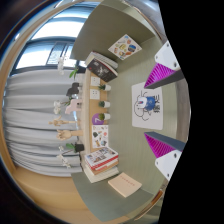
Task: Arrange mouse
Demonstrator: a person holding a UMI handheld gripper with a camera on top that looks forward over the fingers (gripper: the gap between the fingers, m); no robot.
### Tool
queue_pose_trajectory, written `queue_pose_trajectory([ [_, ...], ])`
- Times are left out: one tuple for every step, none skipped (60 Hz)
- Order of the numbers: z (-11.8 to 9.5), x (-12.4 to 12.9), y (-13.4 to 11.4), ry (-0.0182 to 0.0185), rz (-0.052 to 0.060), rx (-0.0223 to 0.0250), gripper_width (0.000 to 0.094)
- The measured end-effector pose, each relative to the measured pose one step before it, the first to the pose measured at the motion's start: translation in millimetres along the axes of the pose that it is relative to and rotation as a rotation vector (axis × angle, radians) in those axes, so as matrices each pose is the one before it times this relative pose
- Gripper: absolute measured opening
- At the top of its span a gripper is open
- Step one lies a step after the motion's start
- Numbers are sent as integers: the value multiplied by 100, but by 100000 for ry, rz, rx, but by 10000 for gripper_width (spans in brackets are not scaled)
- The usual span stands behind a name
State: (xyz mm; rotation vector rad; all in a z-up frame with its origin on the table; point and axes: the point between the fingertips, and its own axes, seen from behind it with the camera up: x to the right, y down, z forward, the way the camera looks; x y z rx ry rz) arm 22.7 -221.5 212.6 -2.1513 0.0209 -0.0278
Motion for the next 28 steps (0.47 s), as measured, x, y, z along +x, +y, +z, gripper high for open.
queue_pose_trajectory([
  [-349,-170,93,-204,-249,302,864],
  [-312,-146,99,-181,-267,299,866],
  [-311,-151,117,-204,-256,188,864],
  [-262,-160,155,-270,-161,30,864],
  [-244,-185,158,-339,-9,-7,865],
  [-197,-409,230,-153,106,285,865],
  [-248,-150,67,-372,-88,275,865],
  [-219,-142,72,-350,-146,286,865],
  [-218,-114,93,-217,-150,203,866],
  [-187,-164,81,109,4,38,865],
  [-169,-12,146,2,163,-139,864],
  [-104,5,126,81,127,-261,865],
  [-139,-59,152,43,82,-181,866],
  [-150,-55,132,-81,-21,-205,864],
  [-147,-73,106,-100,-13,-133,862],
  [-119,-63,68,-28,19,-105,862],
  [-100,-59,73,38,39,-215,863],
  [-100,-27,89,141,9,-248,863],
  [-53,18,46,170,-101,-162,864],
  [-65,-18,37,218,-125,-48,863],
  [-48,-105,46,283,-140,70,864],
  [-16,20,-29,83,-169,58,864],
  [19,-4,-48,24,-79,153,862],
  [32,-49,-29,42,40,177,863],
  [42,-10,-63,-26,134,92,862],
  [51,-26,-49,-93,96,-5,863],
  [72,-39,-41,-140,-17,-118,863],
  [76,-32,-10,-44,-99,-123,862],
])
